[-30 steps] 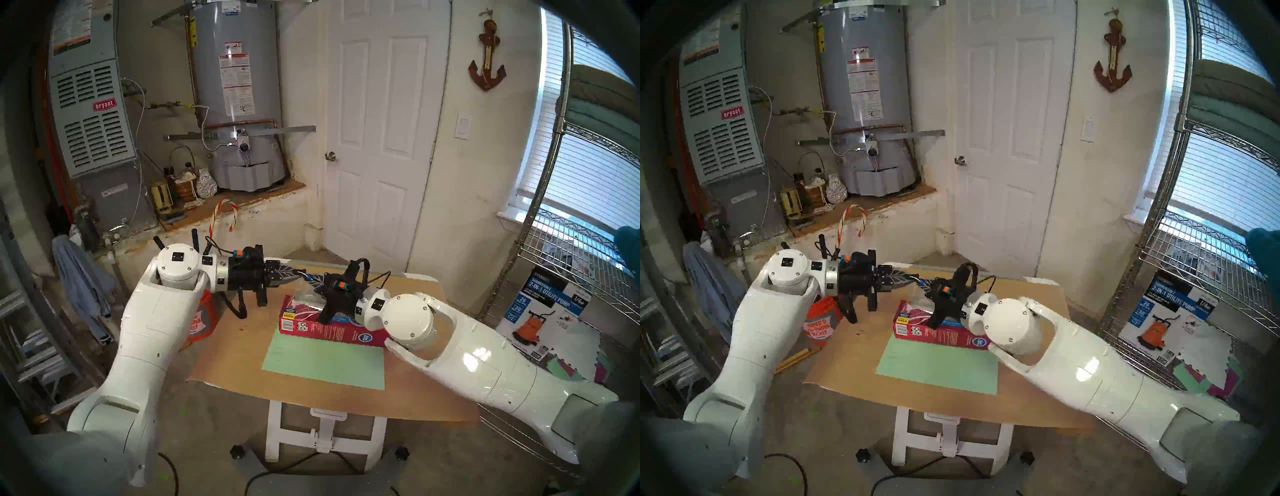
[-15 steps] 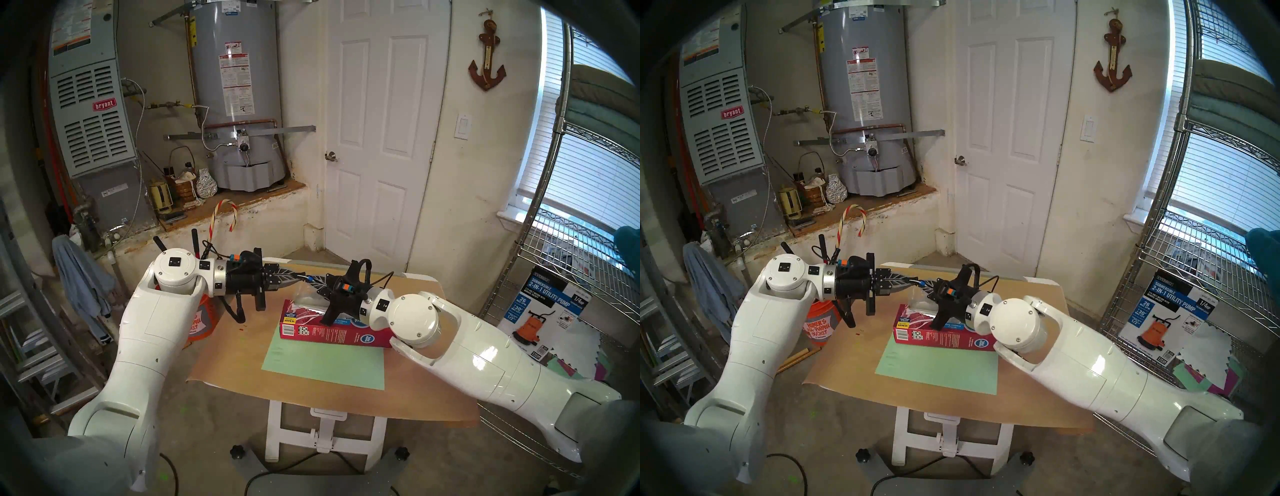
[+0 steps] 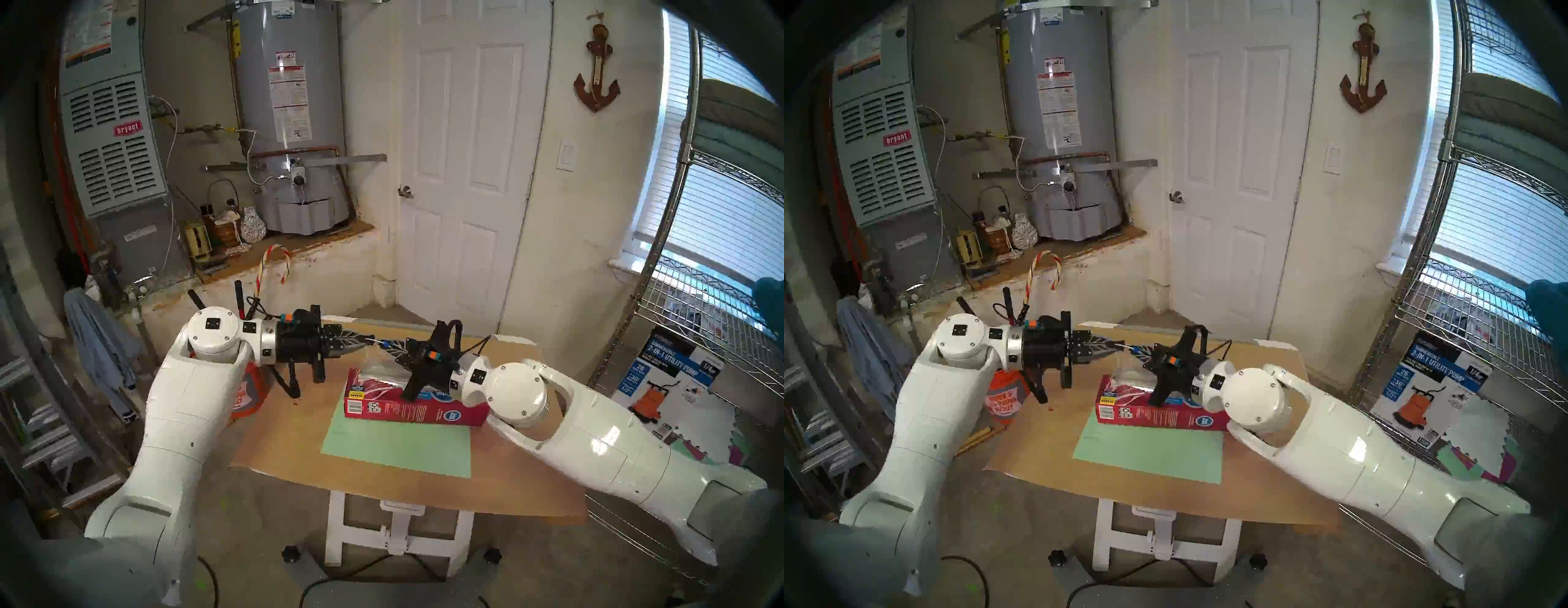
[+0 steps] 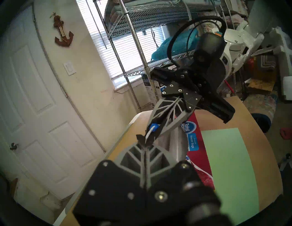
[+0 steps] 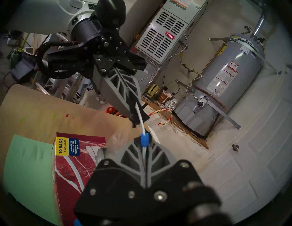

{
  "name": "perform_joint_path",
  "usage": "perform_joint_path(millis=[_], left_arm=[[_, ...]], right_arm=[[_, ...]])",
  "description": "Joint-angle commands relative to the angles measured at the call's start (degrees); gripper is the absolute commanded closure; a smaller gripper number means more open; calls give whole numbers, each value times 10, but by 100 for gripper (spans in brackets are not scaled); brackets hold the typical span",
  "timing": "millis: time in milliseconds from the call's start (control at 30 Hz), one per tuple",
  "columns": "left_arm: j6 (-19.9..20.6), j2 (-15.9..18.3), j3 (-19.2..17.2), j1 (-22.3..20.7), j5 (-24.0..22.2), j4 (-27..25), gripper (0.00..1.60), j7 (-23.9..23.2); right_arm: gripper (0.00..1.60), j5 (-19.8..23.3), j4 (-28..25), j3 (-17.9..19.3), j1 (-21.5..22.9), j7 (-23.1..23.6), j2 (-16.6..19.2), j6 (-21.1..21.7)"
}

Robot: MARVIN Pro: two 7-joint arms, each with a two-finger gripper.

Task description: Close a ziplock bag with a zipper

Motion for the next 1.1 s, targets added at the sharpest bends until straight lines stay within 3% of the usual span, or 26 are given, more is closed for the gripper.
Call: perform_joint_path(millis=[0, 800, 1067], left_arm=[[3, 3, -15, -8, -10, -11, 160, 3], [-12, 4, -31, -11, -12, 5, 160, 12], [-24, -2, -21, -37, -16, 40, 160, 1]], right_arm=[[160, -9, 4, 6, 3, -4, 14, -13], [160, 11, 60, 37, -1, 21, 75, -42], [160, 19, 51, 41, -8, 8, 70, -46]])
